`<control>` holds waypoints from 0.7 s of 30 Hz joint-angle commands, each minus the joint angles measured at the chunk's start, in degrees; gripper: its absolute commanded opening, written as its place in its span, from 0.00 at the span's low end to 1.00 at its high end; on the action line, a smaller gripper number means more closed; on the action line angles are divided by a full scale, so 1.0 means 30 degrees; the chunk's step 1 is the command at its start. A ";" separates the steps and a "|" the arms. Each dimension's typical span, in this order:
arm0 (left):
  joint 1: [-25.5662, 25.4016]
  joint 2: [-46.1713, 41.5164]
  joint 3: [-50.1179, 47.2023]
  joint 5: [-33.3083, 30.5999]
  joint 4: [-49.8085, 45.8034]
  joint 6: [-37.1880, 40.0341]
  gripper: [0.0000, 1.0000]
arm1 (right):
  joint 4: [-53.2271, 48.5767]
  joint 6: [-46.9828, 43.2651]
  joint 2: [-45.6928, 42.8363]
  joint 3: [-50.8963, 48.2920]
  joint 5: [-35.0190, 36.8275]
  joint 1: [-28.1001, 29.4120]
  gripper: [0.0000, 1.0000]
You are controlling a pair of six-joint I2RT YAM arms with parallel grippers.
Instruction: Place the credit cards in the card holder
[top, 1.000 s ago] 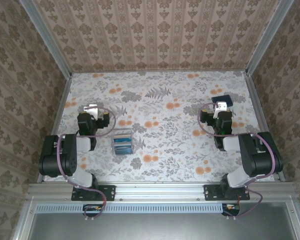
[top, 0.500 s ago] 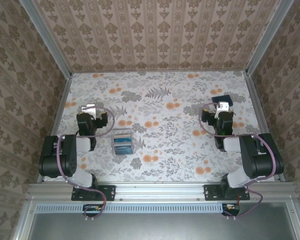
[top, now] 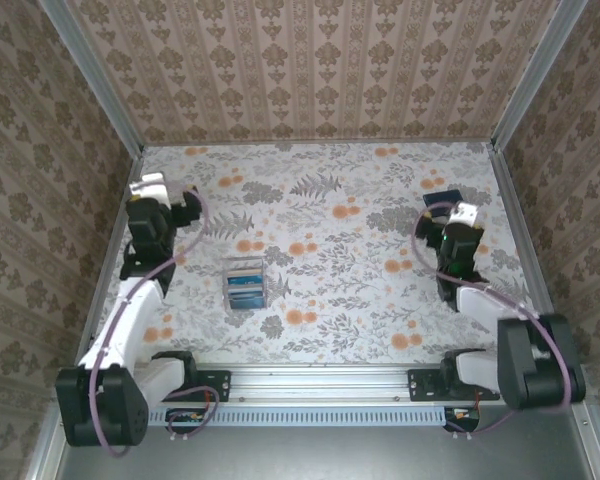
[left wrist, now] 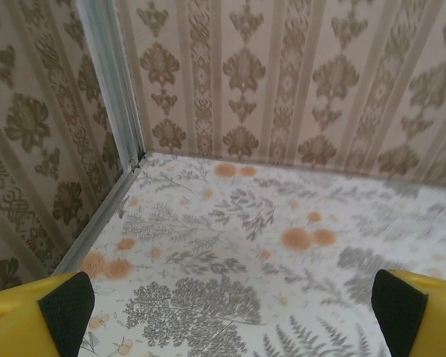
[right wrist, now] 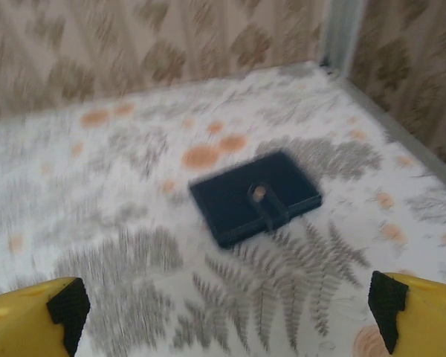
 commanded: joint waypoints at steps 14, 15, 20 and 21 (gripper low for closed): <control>-0.2025 0.0240 0.1668 1.0729 -1.8653 -0.5833 1.00 | -0.9400 0.6358 -0.0561 0.4282 -0.5909 0.5740 0.84; -0.2556 0.0764 0.1648 1.0719 -1.8910 -0.5891 1.00 | -0.9585 0.6268 -0.0172 0.4429 -0.6389 0.6319 0.84; -0.4543 0.2434 0.2141 0.8766 -2.1152 -0.4871 1.00 | -1.0231 0.6240 0.1641 0.4742 -0.8630 0.8165 0.85; -0.4718 0.2414 0.2124 0.8226 -2.1337 -0.4833 1.00 | -1.0002 0.6193 0.1816 0.4605 -0.8838 0.8292 0.85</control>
